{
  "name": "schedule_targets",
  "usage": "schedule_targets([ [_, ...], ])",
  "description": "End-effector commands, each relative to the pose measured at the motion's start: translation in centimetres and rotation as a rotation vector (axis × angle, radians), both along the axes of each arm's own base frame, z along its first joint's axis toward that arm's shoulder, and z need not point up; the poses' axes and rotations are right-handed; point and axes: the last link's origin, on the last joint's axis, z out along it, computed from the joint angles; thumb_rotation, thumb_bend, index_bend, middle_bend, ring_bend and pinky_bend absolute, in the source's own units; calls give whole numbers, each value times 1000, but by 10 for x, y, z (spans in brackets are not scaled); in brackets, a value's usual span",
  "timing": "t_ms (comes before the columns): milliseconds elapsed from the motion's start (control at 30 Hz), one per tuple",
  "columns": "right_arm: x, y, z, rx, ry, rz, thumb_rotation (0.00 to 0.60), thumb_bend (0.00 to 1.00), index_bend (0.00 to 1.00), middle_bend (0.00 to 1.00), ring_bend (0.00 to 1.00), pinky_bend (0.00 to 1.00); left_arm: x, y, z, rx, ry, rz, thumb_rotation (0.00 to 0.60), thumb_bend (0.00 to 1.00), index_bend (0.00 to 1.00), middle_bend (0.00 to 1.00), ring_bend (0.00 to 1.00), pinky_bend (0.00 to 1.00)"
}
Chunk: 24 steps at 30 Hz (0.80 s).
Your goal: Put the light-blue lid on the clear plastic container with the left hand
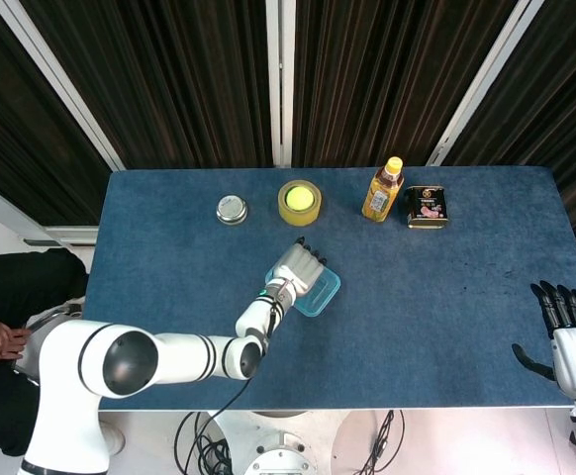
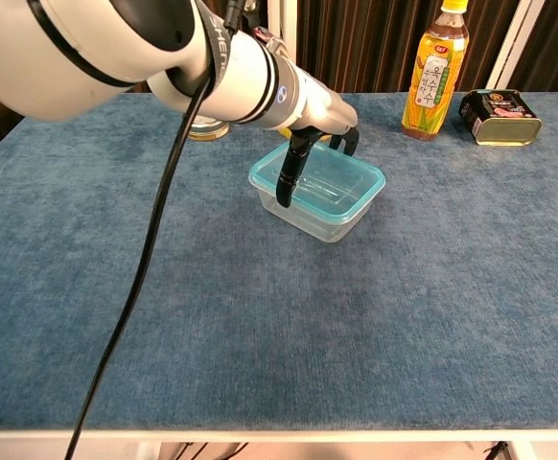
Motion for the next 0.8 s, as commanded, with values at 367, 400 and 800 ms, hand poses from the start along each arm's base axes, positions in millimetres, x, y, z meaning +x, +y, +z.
schedule_targets([
  [367, -1, 2, 1, -7, -3, -2, 600, 149, 0, 61, 0, 9, -2, -3, 0, 7, -22, 22, 600, 57, 62, 65, 3, 96],
  [400, -1, 2, 2, -9, -3, -1, 600, 151, 0, 61, 0, 9, -3, -3, 0, 7, -25, 23, 600, 55, 42, 47, 0, 92],
  [800, 2, 5, 5, -17, -3, 13, 600, 155, 0, 61, 0, 9, -11, -9, 25, 29, -109, 1, 600, 55, 2, 0, 0, 59],
])
